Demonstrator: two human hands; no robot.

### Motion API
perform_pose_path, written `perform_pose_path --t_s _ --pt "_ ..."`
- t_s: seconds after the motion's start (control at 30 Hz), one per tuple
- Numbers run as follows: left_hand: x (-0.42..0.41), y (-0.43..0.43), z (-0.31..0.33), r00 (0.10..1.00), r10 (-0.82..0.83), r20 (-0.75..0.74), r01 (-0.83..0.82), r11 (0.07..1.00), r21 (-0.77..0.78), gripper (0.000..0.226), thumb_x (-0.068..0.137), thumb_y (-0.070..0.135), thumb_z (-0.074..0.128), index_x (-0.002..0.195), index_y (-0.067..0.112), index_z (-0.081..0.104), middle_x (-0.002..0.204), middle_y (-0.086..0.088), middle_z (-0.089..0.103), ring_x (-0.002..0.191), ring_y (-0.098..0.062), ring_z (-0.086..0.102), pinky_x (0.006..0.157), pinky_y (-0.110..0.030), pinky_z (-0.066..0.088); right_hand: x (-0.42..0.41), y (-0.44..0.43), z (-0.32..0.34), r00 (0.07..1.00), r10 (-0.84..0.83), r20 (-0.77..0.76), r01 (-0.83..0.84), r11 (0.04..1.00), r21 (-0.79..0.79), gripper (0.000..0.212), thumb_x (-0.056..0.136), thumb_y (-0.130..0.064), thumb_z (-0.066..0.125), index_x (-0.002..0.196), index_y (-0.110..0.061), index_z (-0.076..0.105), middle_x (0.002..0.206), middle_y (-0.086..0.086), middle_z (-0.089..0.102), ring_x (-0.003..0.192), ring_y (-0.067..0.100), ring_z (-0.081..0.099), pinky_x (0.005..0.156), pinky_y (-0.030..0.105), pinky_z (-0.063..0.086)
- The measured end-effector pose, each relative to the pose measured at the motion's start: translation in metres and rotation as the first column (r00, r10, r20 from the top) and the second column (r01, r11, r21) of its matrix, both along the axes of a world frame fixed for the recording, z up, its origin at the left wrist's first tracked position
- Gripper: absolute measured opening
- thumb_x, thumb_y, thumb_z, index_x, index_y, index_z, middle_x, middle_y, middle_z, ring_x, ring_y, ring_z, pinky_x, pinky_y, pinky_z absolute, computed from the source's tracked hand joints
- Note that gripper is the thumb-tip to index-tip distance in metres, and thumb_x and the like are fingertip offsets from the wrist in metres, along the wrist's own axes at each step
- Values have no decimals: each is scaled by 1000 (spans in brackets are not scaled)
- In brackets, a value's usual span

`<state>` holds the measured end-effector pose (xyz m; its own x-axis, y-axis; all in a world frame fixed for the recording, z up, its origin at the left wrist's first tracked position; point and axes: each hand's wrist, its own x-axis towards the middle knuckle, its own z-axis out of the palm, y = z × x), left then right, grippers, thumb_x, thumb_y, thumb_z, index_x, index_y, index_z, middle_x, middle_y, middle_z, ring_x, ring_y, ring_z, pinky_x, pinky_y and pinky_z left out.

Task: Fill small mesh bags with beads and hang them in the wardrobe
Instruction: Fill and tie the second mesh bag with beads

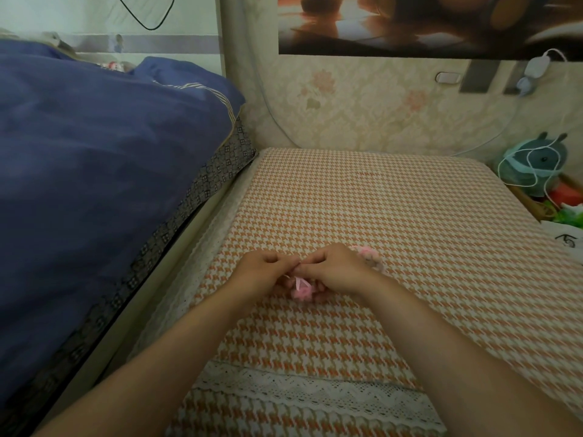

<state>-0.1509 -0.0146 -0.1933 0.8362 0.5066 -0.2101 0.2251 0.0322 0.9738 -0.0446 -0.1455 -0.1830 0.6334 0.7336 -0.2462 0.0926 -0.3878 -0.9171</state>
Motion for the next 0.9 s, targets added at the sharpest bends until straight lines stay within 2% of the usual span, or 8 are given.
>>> perform_pose_path --t_s 0.07,0.13,0.27,0.33,0.43,0.57,0.73,0.9 --pt "0 0 0 999 34 9 -34 999 -13 24 92 24 67 92 2 76 76 -8 73 62 -12 66 59 -27 58 2 1 -3 996 -48 -81 49 999 7 17 87 -17 78 89 0 77 66 12 62 51 16 56 57 36 60" --pt "1 1 0 998 66 1 -65 997 -49 22 94 21 63 92 2 75 81 -12 73 68 -17 68 65 -32 60 3 1 -4 981 -93 -170 95 995 7 17 89 -14 76 90 2 74 70 13 63 51 18 55 52 33 59" --pt "1 5 2 997 76 -20 -77 996 -50 25 92 -6 50 101 1 72 93 -17 71 82 -23 70 65 -28 61 7 2 -7 905 -182 -386 212 977 36 12 96 -11 67 96 1 66 70 13 62 53 18 56 52 34 59" --pt "-1 5 1 999 28 -38 -25 997 71 25 90 -5 58 107 6 72 98 -10 72 86 -18 71 69 -24 60 10 3 -9 868 -201 -454 249 967 48 11 98 -10 62 99 1 66 69 12 66 54 18 58 51 32 59" --pt "-3 6 -6 998 -17 -64 34 961 275 33 76 23 83 108 20 71 98 1 73 90 -9 70 79 -24 59 11 7 -14 817 -230 -529 300 952 50 13 101 -10 58 101 1 65 66 9 66 51 15 59 49 30 59" --pt "0 8 -13 998 31 -60 4 853 523 27 79 36 80 98 18 75 86 8 73 83 -5 69 73 -21 56 12 9 -19 745 -281 -605 393 918 57 17 103 -13 53 95 -2 63 73 11 66 56 18 61 50 32 60" --pt "6 4 -8 992 99 -76 -25 758 651 21 84 43 73 81 23 77 70 10 70 68 -2 64 61 -22 48 11 7 -19 718 -365 -593 502 861 78 16 100 -13 57 100 1 63 78 13 66 57 22 64 50 36 61" --pt "13 0 -9 982 149 -119 -16 687 727 26 87 43 69 75 22 77 65 9 69 63 -3 62 59 -23 47 5 4 -20 772 -455 -444 562 815 141 2 92 -2 66 94 -1 68 91 19 69 60 24 68 56 38 63"
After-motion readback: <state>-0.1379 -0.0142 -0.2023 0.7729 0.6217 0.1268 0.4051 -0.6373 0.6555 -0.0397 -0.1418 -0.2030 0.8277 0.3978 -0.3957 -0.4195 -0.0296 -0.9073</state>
